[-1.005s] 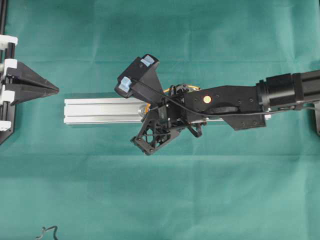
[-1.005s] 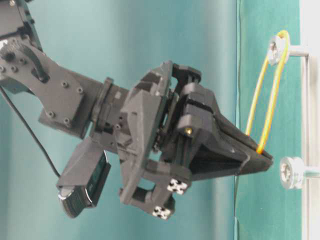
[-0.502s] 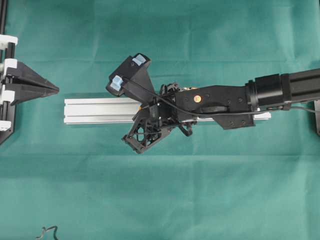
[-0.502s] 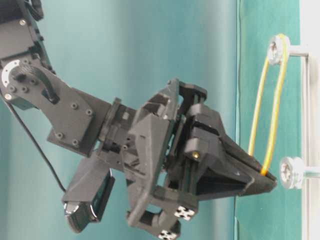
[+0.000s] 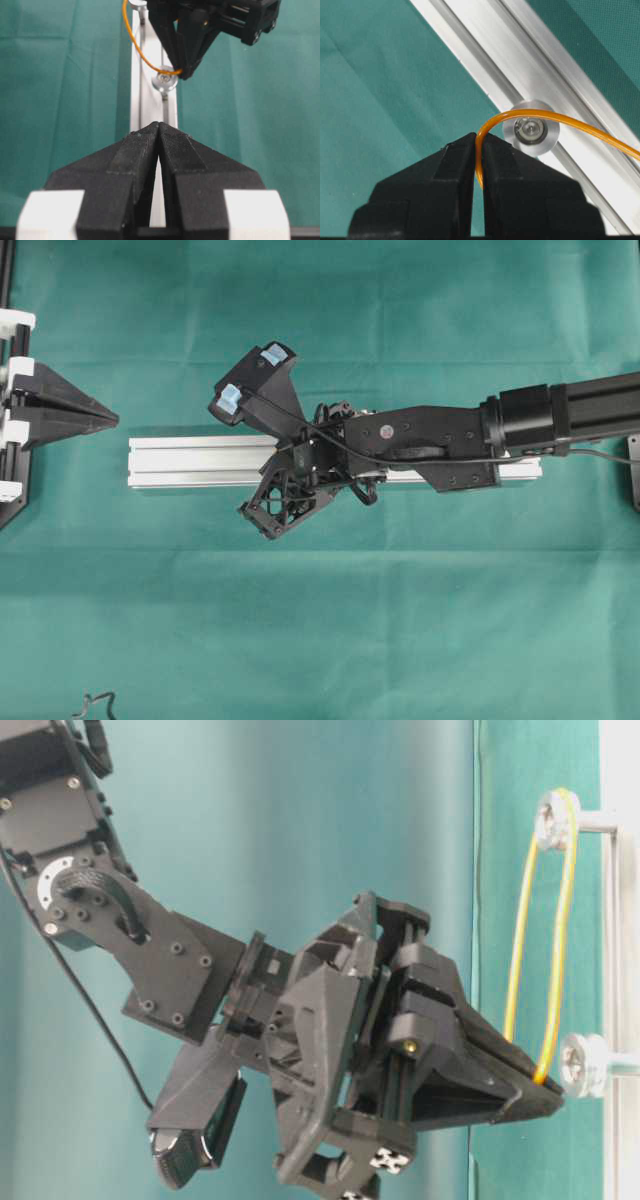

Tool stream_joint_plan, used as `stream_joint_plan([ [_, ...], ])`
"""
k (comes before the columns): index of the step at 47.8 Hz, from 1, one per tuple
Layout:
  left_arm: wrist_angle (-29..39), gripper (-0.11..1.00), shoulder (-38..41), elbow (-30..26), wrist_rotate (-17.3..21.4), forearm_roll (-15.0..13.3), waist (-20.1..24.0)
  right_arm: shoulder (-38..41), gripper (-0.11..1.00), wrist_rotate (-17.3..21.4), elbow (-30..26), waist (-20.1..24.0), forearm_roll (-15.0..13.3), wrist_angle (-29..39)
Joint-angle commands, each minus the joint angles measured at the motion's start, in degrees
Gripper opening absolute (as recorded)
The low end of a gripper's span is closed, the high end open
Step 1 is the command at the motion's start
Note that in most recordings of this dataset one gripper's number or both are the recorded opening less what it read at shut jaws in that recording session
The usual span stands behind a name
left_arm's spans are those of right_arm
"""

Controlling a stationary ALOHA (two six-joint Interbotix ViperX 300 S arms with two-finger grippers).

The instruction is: Hook the rubber onto the shaft.

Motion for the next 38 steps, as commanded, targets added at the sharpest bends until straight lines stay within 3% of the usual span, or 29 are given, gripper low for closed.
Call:
stream_joint_plan([
  [1,-0.5,0.0,0.4,-1.8,-0.1,0.2,0.0,-0.8,0.06,-0.1,-1.7,-0.2,-0.1,-1.1],
  [38,-0.5,0.0,0.4,-1.8,-0.1,0.2,0.0,1.8,0.06,0.0,-1.7,-1.0,0.3,-4.0],
])
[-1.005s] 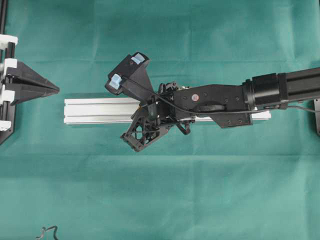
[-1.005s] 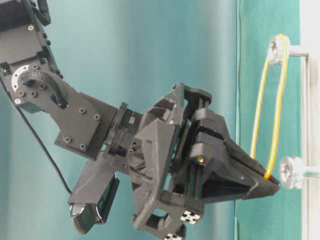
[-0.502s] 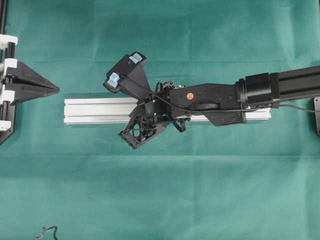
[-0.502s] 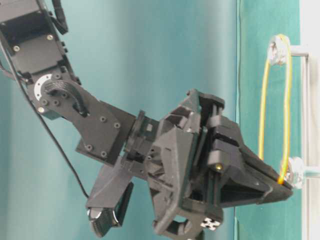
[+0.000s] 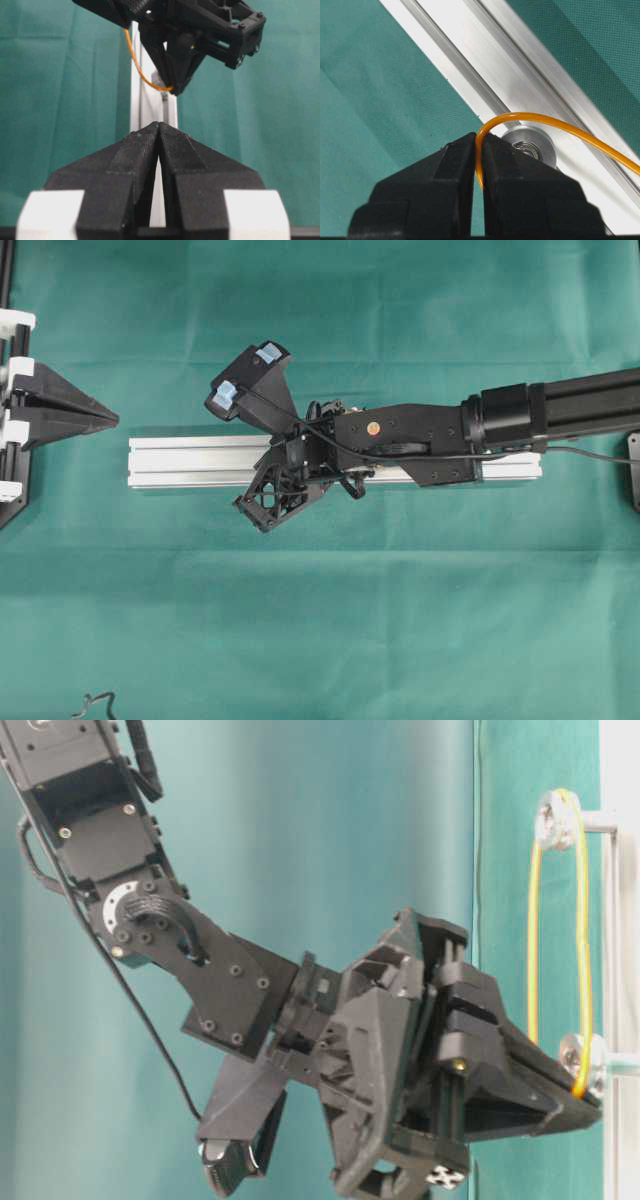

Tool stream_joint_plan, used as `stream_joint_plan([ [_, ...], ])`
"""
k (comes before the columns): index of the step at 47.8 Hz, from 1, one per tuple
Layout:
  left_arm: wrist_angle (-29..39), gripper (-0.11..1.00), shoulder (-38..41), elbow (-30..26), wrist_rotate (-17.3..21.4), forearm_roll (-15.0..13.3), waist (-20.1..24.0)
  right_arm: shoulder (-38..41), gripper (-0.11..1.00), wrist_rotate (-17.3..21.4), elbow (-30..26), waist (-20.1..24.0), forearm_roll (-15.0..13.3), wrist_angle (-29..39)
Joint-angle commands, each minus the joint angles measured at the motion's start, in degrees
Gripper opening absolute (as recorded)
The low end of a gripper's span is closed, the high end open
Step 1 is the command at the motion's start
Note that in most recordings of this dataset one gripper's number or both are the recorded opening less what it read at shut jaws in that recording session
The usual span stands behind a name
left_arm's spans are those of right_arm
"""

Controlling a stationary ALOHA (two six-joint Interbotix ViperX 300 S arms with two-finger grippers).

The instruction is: Hook the rubber onto the shaft.

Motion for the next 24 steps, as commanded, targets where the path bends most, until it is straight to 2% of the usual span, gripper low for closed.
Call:
stream_joint_plan([
  [1,-0.4,0.0,0.4,-1.8,-0.1,0.2,-0.1,-1.0,0.06,0.1,-1.7,0.1,0.2,-0.7],
  [24,-0.4,0.0,0.4,-1.8,-0.1,0.1,-0.1,0.4,0.06,0.1,-1.7,0.1,0.8,-1.6],
])
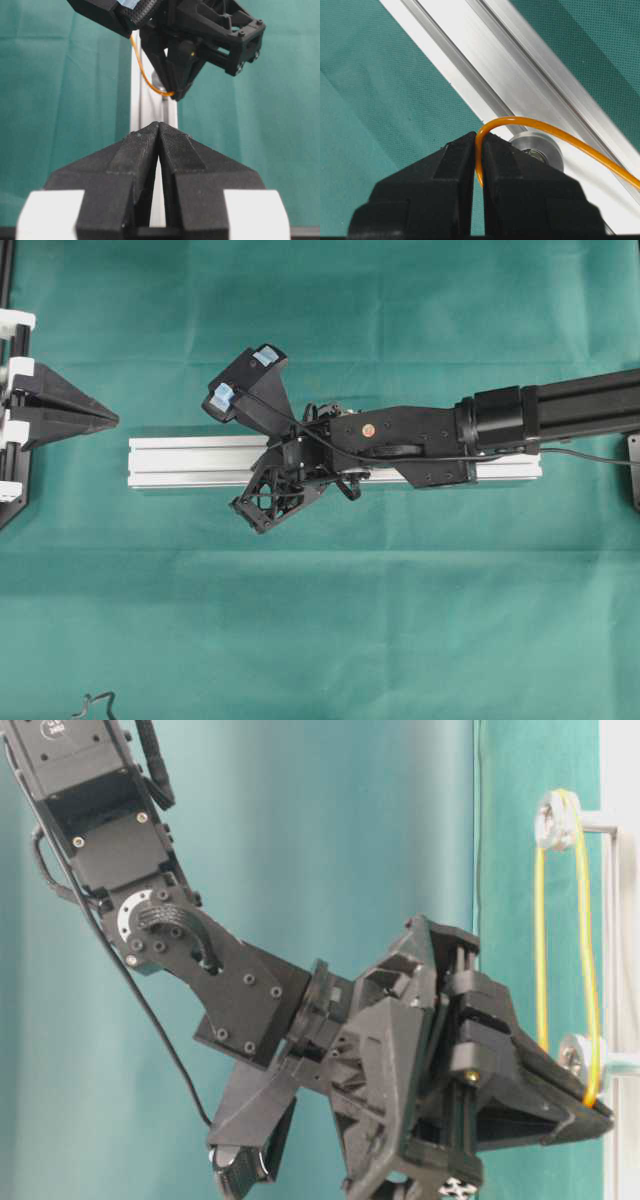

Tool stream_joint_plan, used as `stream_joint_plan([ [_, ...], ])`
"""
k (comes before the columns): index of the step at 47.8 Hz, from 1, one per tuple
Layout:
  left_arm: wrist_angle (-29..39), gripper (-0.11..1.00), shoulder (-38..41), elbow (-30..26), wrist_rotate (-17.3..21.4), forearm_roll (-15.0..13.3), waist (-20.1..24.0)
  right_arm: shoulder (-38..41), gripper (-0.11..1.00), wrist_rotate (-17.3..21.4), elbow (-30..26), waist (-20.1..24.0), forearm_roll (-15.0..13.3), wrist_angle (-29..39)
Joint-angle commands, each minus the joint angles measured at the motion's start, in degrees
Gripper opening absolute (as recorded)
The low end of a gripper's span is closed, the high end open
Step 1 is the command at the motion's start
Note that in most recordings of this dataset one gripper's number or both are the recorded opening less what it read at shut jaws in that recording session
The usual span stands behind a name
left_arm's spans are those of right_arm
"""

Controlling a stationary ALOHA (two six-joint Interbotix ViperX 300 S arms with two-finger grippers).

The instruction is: Hook the rubber onto the shaft.

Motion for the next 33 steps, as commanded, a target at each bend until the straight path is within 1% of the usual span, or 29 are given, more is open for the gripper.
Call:
stream_joint_plan([
  [1,-0.5,0.0,0.4,-1.8,-0.1,0.1,-0.1,-0.4,0.06,-0.1,-1.1,0.1,0.4,-0.9],
  [10,-0.5,0.0,0.4,-1.8,-0.2,0.0,0.0,-0.2,0.06,-0.1,-1.1,0.1,1.1,-1.0],
  [33,-0.4,0.0,0.4,-1.8,-0.2,0.0,-0.1,-0.5,0.06,-0.2,-1.1,0.3,1.1,-0.9],
])
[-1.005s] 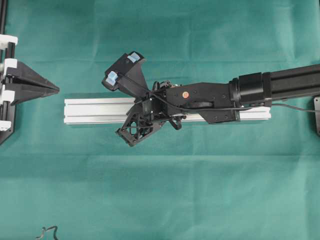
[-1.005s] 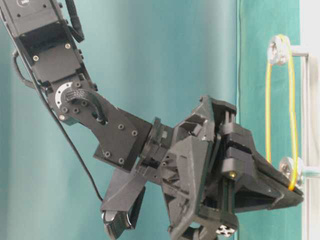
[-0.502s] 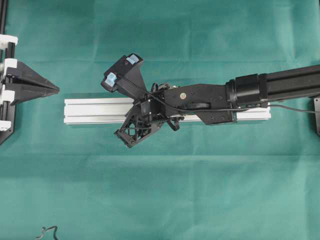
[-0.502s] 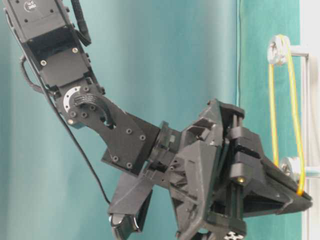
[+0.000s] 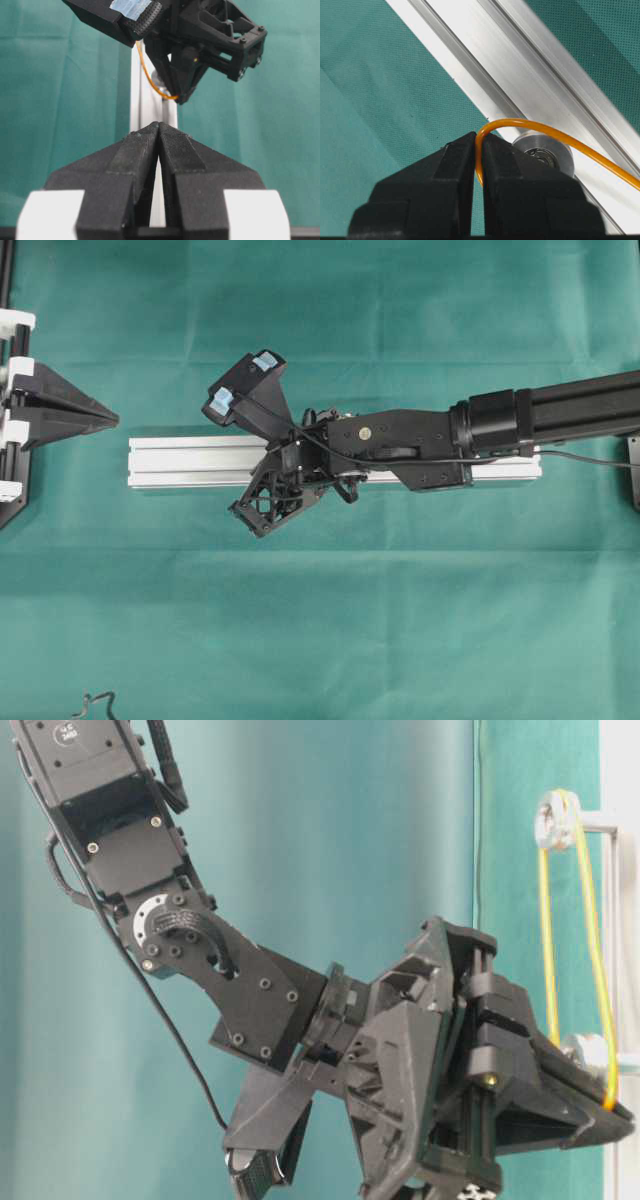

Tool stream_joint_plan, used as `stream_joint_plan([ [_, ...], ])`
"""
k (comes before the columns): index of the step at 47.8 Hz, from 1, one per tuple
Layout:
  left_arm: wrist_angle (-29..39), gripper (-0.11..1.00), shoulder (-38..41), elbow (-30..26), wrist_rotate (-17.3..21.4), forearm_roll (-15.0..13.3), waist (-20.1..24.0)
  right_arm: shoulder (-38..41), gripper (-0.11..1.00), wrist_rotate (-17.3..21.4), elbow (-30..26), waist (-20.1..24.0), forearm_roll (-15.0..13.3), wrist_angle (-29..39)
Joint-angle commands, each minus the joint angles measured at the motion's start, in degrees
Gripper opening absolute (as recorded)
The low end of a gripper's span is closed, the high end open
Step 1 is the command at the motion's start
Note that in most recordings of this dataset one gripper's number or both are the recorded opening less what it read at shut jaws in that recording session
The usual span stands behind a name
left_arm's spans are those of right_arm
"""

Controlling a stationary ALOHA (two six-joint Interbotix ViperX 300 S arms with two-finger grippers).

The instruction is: Hook the rubber onto the shaft.

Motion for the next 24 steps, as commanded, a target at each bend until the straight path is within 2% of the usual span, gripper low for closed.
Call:
stream_joint_plan([
  [1,-0.5,0.0,0.4,-1.8,0.0,0.2,0.0,-1.4,0.06,-0.1,-1.2,0.2,0.1,-0.4],
  [24,-0.4,0.0,0.4,-1.8,0.0,0.2,-0.1,-3.9,0.06,-0.4,-0.2,0.9,-0.5,2.9],
])
